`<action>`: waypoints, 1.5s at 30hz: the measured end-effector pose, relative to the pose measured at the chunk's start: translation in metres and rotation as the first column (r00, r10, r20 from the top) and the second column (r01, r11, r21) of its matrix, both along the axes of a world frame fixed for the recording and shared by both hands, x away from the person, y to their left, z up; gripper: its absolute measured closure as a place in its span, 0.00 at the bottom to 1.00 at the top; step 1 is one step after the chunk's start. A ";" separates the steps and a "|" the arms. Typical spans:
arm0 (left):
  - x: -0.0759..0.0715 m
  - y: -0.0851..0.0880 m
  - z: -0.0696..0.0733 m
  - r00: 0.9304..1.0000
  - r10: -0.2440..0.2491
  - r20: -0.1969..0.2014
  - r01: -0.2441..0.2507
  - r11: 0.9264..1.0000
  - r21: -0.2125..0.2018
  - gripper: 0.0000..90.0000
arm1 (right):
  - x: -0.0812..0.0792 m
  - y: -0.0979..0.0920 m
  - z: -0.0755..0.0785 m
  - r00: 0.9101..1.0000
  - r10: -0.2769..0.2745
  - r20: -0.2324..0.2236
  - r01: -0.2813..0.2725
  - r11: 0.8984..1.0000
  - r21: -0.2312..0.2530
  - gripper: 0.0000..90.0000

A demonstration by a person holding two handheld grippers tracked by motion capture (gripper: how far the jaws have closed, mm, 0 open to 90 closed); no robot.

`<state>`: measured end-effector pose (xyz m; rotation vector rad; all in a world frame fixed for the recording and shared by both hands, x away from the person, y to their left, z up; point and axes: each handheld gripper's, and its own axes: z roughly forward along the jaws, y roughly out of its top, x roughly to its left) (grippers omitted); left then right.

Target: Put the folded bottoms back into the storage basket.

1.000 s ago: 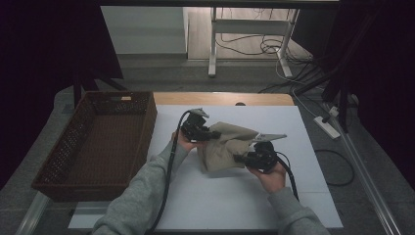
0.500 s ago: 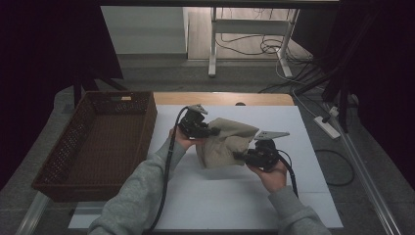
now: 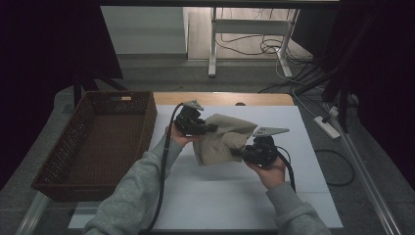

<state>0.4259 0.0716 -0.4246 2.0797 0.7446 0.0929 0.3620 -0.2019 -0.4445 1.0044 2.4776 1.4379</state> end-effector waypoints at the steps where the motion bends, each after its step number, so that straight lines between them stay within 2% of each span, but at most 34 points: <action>1: -0.001 0.001 0.001 1.000 0.001 0.002 -0.001 1.000 -0.001 0.79 | 0.000 0.001 0.001 1.000 0.001 0.002 -0.001 1.000 0.004 0.82; 20: -0.009 0.012 0.017 0.999 0.022 0.026 -0.022 1.000 -0.010 0.79 | -0.001 0.012 0.018 0.999 0.031 0.034 -0.032 0.999 0.020 0.82; 45: -0.019 0.034 0.036 0.998 0.050 0.046 -0.049 0.999 -0.022 0.78 | 0.001 0.032 0.032 0.996 0.064 0.068 -0.067 0.997 0.047 0.82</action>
